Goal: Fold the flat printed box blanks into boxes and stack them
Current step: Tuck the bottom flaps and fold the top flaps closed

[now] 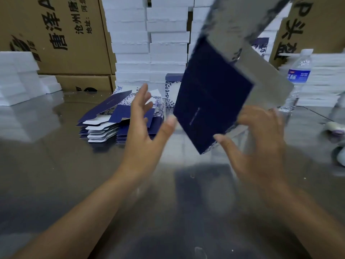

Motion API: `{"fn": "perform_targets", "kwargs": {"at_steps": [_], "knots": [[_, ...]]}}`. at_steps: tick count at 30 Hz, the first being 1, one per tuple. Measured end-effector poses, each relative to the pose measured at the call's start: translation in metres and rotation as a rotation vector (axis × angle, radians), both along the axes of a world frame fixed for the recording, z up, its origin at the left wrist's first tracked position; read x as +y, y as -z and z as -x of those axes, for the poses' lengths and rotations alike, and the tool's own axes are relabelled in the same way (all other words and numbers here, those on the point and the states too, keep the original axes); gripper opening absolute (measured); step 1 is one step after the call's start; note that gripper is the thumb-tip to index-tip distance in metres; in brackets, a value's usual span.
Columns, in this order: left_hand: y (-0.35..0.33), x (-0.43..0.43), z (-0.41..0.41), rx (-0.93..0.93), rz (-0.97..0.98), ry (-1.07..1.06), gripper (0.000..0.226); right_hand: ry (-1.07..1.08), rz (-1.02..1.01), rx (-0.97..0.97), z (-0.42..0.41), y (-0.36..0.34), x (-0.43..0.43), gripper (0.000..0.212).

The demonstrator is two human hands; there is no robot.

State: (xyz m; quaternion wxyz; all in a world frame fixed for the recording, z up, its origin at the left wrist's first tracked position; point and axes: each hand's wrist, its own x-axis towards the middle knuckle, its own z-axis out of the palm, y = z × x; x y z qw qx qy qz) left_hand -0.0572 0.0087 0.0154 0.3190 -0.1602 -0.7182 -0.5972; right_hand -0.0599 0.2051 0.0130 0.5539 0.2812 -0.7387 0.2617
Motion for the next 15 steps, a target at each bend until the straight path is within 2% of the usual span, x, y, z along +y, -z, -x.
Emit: {"fn": "perform_targets", "kwargs": {"at_steps": [3,7,12,15], "knots": [[0.004,0.007,-0.009,0.111,0.193,0.052,0.097,0.173,-0.276,0.202,0.001,0.004,-0.004,0.016],[0.005,0.010,-0.008,0.304,0.343,-0.024,0.112,0.186,-0.408,0.264,-0.003,0.005,-0.013,0.014],[-0.001,0.005,-0.006,0.382,0.401,-0.013,0.093,0.119,-0.431,0.242,-0.006,0.004,-0.017,0.025],[-0.002,0.006,-0.007,0.408,0.411,-0.058,0.075,0.006,-0.421,0.152,-0.006,0.000,-0.013,0.018]]}}
